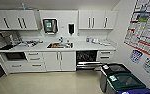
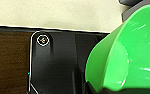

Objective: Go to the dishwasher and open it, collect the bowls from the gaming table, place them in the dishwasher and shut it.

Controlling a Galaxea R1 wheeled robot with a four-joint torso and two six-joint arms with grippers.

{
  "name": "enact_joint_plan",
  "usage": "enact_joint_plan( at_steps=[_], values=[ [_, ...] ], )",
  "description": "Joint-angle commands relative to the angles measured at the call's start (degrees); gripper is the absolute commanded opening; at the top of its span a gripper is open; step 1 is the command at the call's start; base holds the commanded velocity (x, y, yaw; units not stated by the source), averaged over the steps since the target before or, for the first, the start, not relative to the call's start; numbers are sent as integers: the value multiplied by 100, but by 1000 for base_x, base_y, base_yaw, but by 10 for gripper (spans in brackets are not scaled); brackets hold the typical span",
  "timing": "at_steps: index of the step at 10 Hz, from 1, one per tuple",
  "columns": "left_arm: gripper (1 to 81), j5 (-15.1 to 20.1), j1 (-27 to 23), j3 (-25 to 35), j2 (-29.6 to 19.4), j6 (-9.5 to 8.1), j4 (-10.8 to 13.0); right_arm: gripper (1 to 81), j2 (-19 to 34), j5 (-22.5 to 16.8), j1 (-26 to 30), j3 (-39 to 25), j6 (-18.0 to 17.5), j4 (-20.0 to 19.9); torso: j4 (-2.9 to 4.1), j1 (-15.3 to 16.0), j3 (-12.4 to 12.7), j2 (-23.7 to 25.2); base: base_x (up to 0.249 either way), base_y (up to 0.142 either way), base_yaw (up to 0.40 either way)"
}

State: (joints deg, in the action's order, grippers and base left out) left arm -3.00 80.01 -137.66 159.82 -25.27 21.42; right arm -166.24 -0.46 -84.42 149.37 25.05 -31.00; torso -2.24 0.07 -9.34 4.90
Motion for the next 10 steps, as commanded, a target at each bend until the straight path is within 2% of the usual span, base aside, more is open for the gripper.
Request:
enact_joint_plan(
  at_steps=[1, 10],
  values=[
    [10, 212, -288, 81, -72, 31, 56, 10, 80, -402, 272, -14, 17, 33, 0, 0, 0, 0, 182, 0, 0],
    [10, 212, -280, 81, -81, 31, 55, 10, 80, -402, 263, -14, 26, 33, 0, 2, 0, -2, 112, 0, 0]
  ],
)
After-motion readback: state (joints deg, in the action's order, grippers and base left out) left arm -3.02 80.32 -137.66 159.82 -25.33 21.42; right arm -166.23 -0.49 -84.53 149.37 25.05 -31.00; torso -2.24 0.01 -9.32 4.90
